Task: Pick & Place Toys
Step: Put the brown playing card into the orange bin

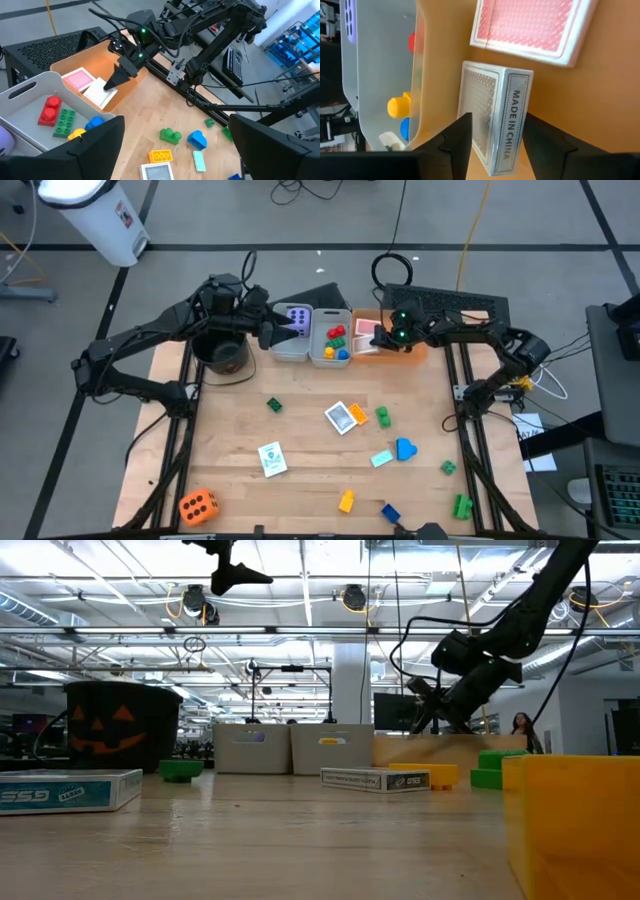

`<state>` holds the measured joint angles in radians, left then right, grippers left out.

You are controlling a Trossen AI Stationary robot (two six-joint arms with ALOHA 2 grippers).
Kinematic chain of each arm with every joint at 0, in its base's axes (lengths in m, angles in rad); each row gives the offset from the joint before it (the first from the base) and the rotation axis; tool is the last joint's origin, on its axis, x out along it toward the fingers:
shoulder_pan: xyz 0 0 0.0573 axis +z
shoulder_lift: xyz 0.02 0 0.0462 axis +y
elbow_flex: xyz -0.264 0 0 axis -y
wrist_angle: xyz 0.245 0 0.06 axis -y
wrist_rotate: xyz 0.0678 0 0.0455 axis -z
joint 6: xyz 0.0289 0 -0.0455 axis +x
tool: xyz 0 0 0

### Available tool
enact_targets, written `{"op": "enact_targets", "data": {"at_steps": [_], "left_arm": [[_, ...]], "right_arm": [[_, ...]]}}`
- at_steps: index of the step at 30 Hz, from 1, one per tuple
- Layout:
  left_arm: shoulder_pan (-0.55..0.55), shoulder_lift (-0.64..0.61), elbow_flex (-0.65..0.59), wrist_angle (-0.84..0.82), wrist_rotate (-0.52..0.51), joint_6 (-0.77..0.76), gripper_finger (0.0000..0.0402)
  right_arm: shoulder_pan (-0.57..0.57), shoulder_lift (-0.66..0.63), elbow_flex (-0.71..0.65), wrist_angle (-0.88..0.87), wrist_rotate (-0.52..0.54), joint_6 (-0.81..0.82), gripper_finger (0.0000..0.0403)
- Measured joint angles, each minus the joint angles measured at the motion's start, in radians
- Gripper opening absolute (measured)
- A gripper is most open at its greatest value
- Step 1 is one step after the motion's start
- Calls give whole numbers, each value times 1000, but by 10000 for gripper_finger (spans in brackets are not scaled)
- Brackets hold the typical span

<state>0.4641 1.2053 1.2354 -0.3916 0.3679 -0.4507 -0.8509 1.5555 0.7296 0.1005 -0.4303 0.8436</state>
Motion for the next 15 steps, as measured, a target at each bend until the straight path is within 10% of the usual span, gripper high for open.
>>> {"op": "enact_targets", "data": {"at_steps": [15], "left_arm": [[0,0,0,0,-2,0,363]], "right_arm": [[-92,-1,0,-15,-182,-2,167]]}}
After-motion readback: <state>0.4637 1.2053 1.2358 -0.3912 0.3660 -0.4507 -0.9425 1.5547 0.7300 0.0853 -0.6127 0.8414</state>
